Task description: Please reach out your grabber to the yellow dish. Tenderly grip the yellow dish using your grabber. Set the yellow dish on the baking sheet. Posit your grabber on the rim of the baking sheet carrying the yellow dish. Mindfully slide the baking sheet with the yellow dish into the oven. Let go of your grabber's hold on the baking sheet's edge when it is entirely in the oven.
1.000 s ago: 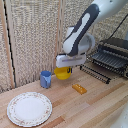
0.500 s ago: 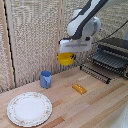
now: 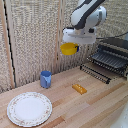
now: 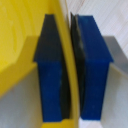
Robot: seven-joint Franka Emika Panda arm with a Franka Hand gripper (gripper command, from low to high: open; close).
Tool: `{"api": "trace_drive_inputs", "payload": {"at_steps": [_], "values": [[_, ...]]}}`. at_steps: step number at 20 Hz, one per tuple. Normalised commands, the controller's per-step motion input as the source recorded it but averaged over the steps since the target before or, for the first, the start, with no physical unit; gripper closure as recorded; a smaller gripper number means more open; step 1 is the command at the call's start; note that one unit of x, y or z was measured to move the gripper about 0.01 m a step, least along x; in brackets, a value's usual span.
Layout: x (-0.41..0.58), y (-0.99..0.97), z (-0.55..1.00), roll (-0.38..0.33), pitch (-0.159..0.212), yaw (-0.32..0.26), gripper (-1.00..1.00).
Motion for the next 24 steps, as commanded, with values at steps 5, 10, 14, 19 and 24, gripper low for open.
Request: {"api": "trace_drive_inputs", "payload": {"at_steps": [5, 10, 14, 19, 24], "values": [[0.126, -0.47, 0.38, 0.000, -0.007, -0.257, 1.00], [0.000, -0.57, 0.26, 0.000, 0.001, -0.235, 1.00], [-0.098, -0.58, 0.13, 0.000, 0.021, -0.240, 1.00], [-0.188, -0.59, 0.09, 0.000, 0.047, -0.235, 1.00], [-0.182, -0.69, 0.04, 0.000, 0.047, -0.197, 1.00]]}}
